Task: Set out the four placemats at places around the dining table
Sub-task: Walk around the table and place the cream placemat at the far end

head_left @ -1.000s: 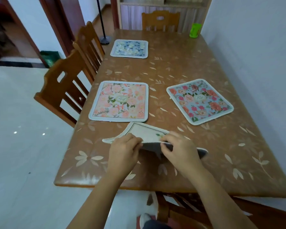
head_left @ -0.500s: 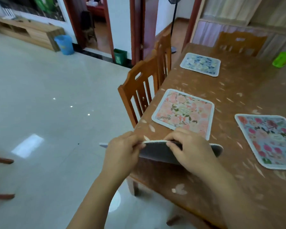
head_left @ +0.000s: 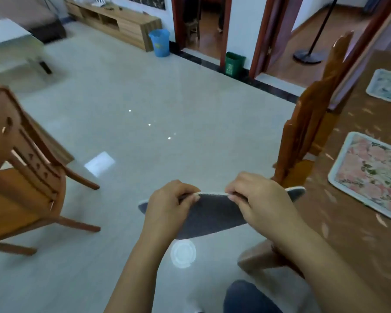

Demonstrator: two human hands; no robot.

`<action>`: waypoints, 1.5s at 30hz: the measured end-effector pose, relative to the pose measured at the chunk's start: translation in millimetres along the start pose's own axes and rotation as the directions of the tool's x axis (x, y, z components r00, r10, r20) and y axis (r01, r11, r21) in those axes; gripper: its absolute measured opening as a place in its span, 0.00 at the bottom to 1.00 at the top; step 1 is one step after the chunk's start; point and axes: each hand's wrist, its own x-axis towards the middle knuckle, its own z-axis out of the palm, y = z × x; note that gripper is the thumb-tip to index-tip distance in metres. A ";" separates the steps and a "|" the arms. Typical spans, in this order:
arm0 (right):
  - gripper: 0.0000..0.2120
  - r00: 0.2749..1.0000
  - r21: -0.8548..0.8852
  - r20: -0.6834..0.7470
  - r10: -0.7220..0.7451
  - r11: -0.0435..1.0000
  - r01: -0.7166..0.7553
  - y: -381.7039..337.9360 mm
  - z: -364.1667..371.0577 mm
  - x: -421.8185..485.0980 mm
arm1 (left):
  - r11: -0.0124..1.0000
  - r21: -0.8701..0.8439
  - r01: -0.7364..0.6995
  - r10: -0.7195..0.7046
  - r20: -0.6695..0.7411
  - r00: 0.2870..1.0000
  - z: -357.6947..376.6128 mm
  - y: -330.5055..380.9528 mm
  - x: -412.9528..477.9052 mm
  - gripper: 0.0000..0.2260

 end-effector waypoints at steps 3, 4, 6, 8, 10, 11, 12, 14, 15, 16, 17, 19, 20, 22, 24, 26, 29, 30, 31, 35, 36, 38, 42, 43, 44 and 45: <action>0.06 0.999 0.036 0.031 -0.015 0.999 0.013 -7.8 15.0 31.2 | 0.999 0.012 0.037 -0.037 -0.009 0.999 -10.7 -24.1 16.1 0.06; 0.06 0.999 0.033 0.040 -0.020 0.999 0.018 -7.6 18.6 42.8 | 0.999 0.008 0.050 -0.050 -0.012 0.999 -11.8 -30.7 24.1 0.06; 0.05 0.999 0.034 0.045 -0.029 0.999 0.027 -4.8 23.8 69.9 | 0.997 0.007 0.073 -0.072 -0.028 0.997 -11.9 -41.7 44.7 0.06; 0.05 0.999 0.044 0.044 -0.024 0.999 0.022 3.0 29.7 98.8 | 0.998 0.008 0.068 -0.067 -0.050 0.996 -11.4 -49.5 69.8 0.06; 0.06 0.999 0.059 0.036 -0.002 0.998 0.000 15.3 34.1 130.2 | 0.998 0.009 0.062 -0.061 -0.046 0.997 -10.6 -54.0 102.3 0.06; 0.06 0.999 0.068 0.031 0.010 0.998 -0.013 23.6 35.3 147.1 | 0.998 0.016 0.063 -0.062 -0.036 0.997 -9.1 -55.7 121.5 0.06; 0.06 1.000 0.080 0.021 0.023 0.996 -0.024 33.1 35.4 165.6 | 0.998 0.024 0.060 -0.059 -0.026 0.998 -7.1 -56.9 142.9 0.06; 0.05 0.999 0.105 -0.013 0.050 0.993 -0.048 53.0 31.2 202.1 | 0.999 0.035 0.037 -0.037 -0.007 0.999 -3.4 -53.1 187.7 0.06; 0.05 0.997 0.114 -0.033 0.068 0.991 -0.064 63.7 25.8 220.7 | 0.999 0.042 0.019 -0.019 0.003 1.000 -1.3 -47.9 212.2 0.05; 0.05 0.994 0.121 -0.055 0.090 0.989 -0.083 74.7 18.1 238.0 | 0.999 0.051 0.001 -0.002 0.017 1.000 1.1 -41.4 237.6 0.05; 0.05 0.991 0.127 -0.080 0.111 0.987 -0.100 85.7 9.8 253.8 | 0.998 0.063 -0.013 0.011 0.030 0.999 3.8 -34.5 262.4 0.05; 0.04 0.981 0.141 -0.127 0.149 0.981 -0.131 108.7 -6.3 279.6 | 0.996 0.079 -0.038 0.034 0.055 0.998 9.8 -19.5 307.8 0.04; 0.04 0.974 0.152 -0.154 0.167 0.978 -0.144 120.5 -13.8 291.0 | 0.995 0.079 -0.063 0.058 0.066 0.996 13.1 -12.2 328.5 0.05; 0.03 0.962 0.165 -0.196 0.192 0.973 -0.161 141.9 -26.2 311.9 | 0.988 0.084 -0.132 0.125 0.082 0.989 21.5 1.6 365.5 0.05; 0.03 0.953 0.151 -0.210 0.219 0.970 -0.190 162.4 -33.5 330.1 | 0.978 0.091 -0.185 0.176 0.098 0.979 31.8 11.2 398.7 0.04; 0.04 0.943 0.146 -0.222 0.247 0.965 -0.218 180.5 -38.4 346.2 | 0.976 0.081 -0.204 0.192 0.129 0.973 41.5 17.7 430.2 0.04; 0.04 0.927 0.161 -0.238 0.289 0.953 -0.255 206.1 -44.7 374.4 | 0.976 0.061 -0.211 0.198 0.175 0.964 58.3 24.4 482.2 0.05; 0.04 0.918 0.171 -0.250 0.308 0.947 -0.271 216.1 -46.5 385.4 | 0.972 0.061 -0.225 0.211 0.184 0.960 65.1 26.7 499.7 0.05; 0.04 0.905 0.185 -0.266 0.333 0.939 -0.291 226.7 -48.3 396.9 | 0.968 0.062 -0.241 0.226 0.191 0.955 72.6 29.4 517.1 0.05; 0.04 0.856 0.211 -0.304 0.417 0.906 -0.367 273.7 -59.3 450.0 | 0.956 0.049 -0.288 0.268 0.245 0.932 103.6 36.2 594.2 0.05; 0.04 0.850 0.210 -0.306 0.429 0.901 -0.379 285.6 -62.8 464.6 | 0.953 0.038 -0.302 0.282 0.264 0.922 111.0 37.2 615.6 0.05; 0.04 0.835 0.209 -0.308 0.457 0.888 -0.409 308.0 -71.1 496.5 | 0.942 0.005 -0.335 0.318 0.301 0.899 123.9 41.0 660.9 0.05; 0.04 0.810 0.170 -0.313 0.495 0.869 -0.465 353.4 -94.7 564.5 | 0.913 0.002 -0.408 0.384 0.331 0.862 145.5 58.2 751.8 0.05; 0.04 0.800 0.177 -0.315 0.511 0.860 -0.480 365.3 -102.1 580.4 | 0.902 -0.002 -0.432 0.407 0.336 0.849 150.4 63.5 773.2 0.04; 0.04 0.788 0.187 -0.322 0.525 0.851 -0.490 376.9 -109.4 595.2 | 0.892 -0.017 -0.453 0.431 0.342 0.835 155.2 68.9 793.9 0.05; 0.03 0.776 0.196 -0.335 0.534 0.845 -0.497 388.8 -116.3 609.4 | 0.883 -0.041 -0.467 0.450 0.348 0.822 160.3 74.6 814.1 0.05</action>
